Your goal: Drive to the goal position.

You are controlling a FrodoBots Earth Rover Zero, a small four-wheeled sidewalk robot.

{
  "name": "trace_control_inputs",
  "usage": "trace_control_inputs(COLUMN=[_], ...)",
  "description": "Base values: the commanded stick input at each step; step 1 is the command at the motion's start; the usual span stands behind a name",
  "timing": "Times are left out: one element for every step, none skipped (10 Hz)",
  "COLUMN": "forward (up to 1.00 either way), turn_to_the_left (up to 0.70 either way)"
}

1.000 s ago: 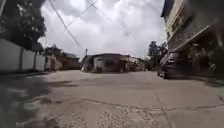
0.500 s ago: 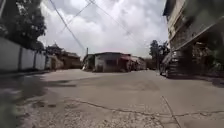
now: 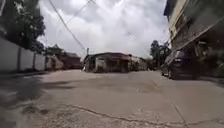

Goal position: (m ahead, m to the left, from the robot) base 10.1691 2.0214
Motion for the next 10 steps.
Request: trace_control_inputs(forward=[0.5, 0.5, 0.5, 0.5, 0.5, 0.5, 0.5, 0.5, 0.5, 0.5], turn_to_the_left=[0.01, 0.01, 0.01, 0.01, 0.01, 0.01, 0.01, 0.01, 0.01, 0.01])
